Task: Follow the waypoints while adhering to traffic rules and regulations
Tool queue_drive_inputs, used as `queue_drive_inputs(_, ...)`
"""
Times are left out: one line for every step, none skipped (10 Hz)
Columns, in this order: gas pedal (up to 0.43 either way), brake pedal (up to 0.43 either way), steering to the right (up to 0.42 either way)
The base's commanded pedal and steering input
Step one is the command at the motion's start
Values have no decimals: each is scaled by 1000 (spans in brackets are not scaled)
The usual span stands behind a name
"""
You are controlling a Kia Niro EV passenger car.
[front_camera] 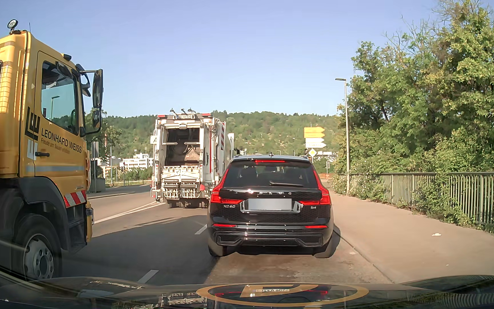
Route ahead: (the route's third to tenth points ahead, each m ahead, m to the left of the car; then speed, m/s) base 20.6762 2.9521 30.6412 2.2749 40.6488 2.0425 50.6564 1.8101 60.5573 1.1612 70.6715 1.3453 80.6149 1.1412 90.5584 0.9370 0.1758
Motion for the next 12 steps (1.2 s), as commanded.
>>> queue_drive_inputs(150,0,0)
queue_drive_inputs(157,0,0)
queue_drive_inputs(157,0,0)
queue_drive_inputs(169,0,0)
queue_drive_inputs(189,0,0)
queue_drive_inputs(228,0,0)
queue_drive_inputs(228,0,0)
queue_drive_inputs(248,0,0)
queue_drive_inputs(260,0,0)
queue_drive_inputs(260,0,0)
queue_drive_inputs(280,0,0)
queue_drive_inputs(287,0,0)
